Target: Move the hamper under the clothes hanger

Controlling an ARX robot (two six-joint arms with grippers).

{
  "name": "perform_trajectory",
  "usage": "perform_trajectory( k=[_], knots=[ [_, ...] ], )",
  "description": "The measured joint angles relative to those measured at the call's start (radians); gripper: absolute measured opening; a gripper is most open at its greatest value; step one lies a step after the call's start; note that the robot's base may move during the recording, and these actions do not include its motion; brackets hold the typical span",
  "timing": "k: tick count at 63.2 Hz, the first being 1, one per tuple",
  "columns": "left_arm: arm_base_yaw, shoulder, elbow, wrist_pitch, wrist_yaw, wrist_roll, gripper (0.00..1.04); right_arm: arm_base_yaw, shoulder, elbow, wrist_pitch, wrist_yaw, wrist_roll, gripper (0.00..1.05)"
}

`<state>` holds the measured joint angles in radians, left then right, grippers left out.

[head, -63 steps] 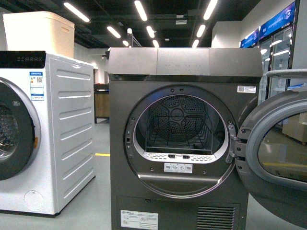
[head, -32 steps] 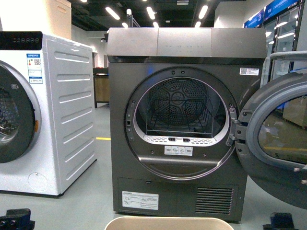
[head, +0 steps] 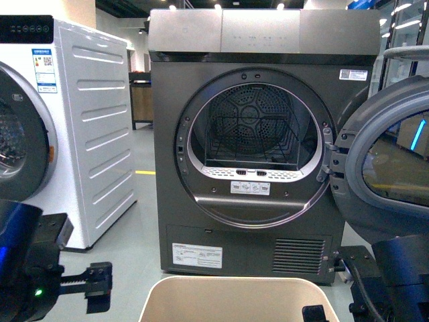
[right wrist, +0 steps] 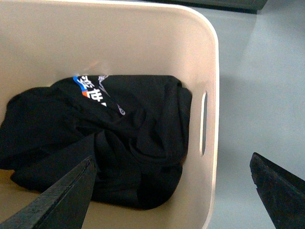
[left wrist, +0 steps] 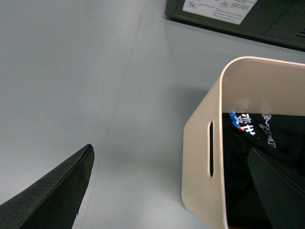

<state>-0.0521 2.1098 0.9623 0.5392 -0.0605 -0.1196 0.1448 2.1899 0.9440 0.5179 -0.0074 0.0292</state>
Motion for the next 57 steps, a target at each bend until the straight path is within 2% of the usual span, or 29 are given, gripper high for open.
perform_trajectory(
  k=[10, 30, 38, 57],
  knots=[
    [-0.048, 0.073, 0.138, -0.106, -0.031, -0.01, 0.98, 0.0, 0.079, 0.06, -0.013, 0.008, -0.011, 0.97],
    [-0.107, 0.263, 0.372, -0.331, -0.173, 0.013, 0.98, -0.012, 0.231, 0.197, -0.041, 0.026, -0.033, 0.97],
    [-0.11, 0.297, 0.43, -0.358, -0.214, 0.035, 0.98, -0.024, 0.253, 0.238, -0.049, 0.032, -0.033, 0.97],
    [-0.125, 0.34, 0.502, -0.375, -0.214, 0.037, 0.98, -0.05, 0.304, 0.29, -0.07, 0.041, -0.033, 0.97]
  ],
)
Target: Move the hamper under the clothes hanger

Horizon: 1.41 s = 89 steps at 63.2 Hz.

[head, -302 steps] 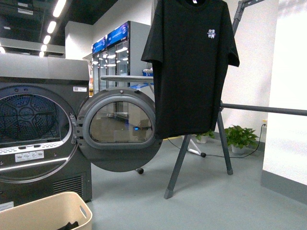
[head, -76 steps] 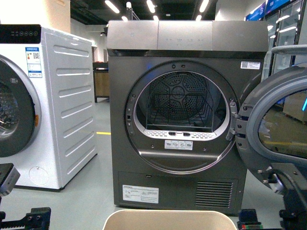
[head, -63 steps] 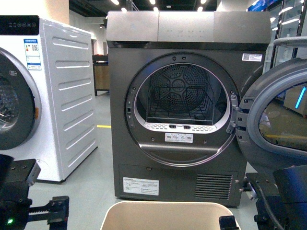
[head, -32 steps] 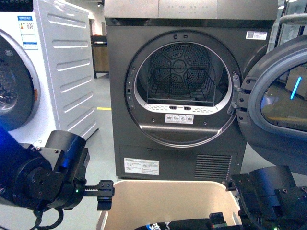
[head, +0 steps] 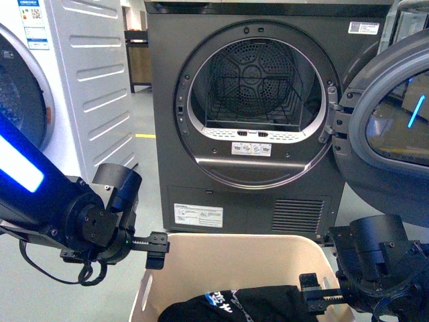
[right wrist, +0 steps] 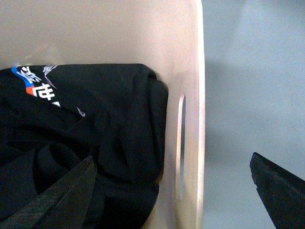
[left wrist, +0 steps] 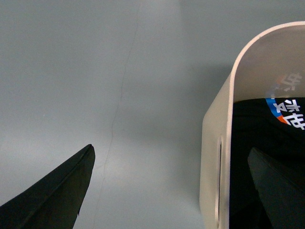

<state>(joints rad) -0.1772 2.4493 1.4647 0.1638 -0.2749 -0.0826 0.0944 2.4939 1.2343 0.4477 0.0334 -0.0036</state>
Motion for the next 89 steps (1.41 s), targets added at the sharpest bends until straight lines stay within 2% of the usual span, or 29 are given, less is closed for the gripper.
perform_trajectory(
  k=[24, 58, 84, 89],
  knots=[
    [-0.026, 0.082, 0.017, 0.068, 0.038, -0.057, 0.98, -0.013, 0.021, 0.001, 0.01, 0.008, 0.001, 0.97],
    [-0.054, 0.117, 0.029, 0.066, 0.092, -0.116, 0.98, 0.006, 0.07, 0.017, 0.014, 0.023, 0.014, 0.97],
    [-0.052, 0.119, -0.001, 0.066, 0.095, -0.122, 0.98, 0.018, 0.078, 0.035, 0.011, 0.031, 0.027, 0.97],
    [-0.052, 0.119, -0.008, 0.066, 0.095, -0.122, 0.98, 0.018, 0.079, 0.037, 0.008, 0.035, 0.031, 0.89]
  ],
)
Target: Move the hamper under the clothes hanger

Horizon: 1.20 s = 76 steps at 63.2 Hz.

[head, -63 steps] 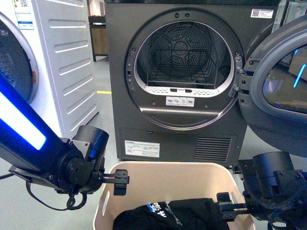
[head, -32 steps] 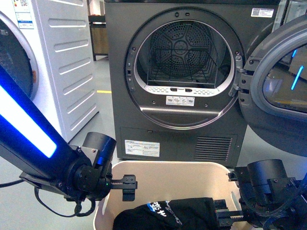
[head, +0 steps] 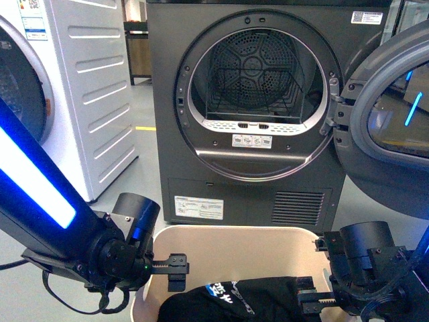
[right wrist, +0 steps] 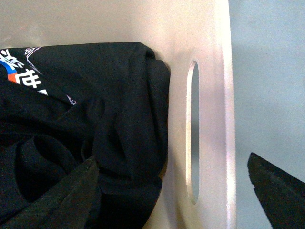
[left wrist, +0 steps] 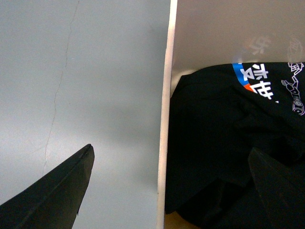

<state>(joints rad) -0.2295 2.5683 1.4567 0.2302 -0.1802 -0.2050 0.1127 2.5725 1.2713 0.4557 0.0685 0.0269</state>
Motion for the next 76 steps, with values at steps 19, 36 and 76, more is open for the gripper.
perform_trajectory(
  k=[19, 36, 76],
  knots=[
    [0.0, 0.0, -0.006, 0.01, 0.0, 0.004, 0.53, 0.001, 0.001, 0.005, -0.013, 0.022, 0.008, 0.39],
    [0.0, 0.0, -0.008, 0.018, -0.007, 0.012, 0.05, 0.002, 0.001, 0.008, -0.013, 0.041, 0.025, 0.03],
    [0.007, -0.103, -0.048, 0.01, -0.023, 0.031, 0.04, 0.005, -0.078, -0.021, -0.031, 0.035, 0.027, 0.03]
  ],
)
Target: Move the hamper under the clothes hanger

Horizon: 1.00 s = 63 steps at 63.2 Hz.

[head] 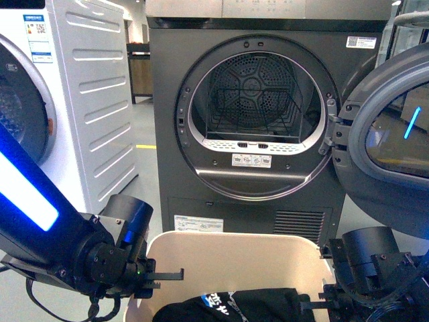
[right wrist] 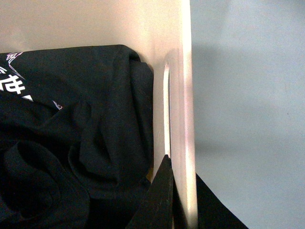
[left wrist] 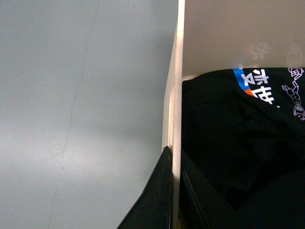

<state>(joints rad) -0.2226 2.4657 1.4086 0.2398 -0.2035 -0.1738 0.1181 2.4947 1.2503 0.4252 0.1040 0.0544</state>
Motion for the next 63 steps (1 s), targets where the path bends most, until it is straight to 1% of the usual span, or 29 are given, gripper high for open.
perform_trajectory(
  k=[11, 63],
  knots=[
    [0.0, -0.037, -0.002, -0.004, -0.003, 0.013, 0.04, -0.008, -0.038, -0.019, 0.012, -0.006, 0.001, 0.03],
    [0.0, -0.038, -0.013, -0.011, -0.006, 0.014, 0.04, -0.008, -0.04, -0.032, 0.019, -0.006, 0.003, 0.03]
  ],
)
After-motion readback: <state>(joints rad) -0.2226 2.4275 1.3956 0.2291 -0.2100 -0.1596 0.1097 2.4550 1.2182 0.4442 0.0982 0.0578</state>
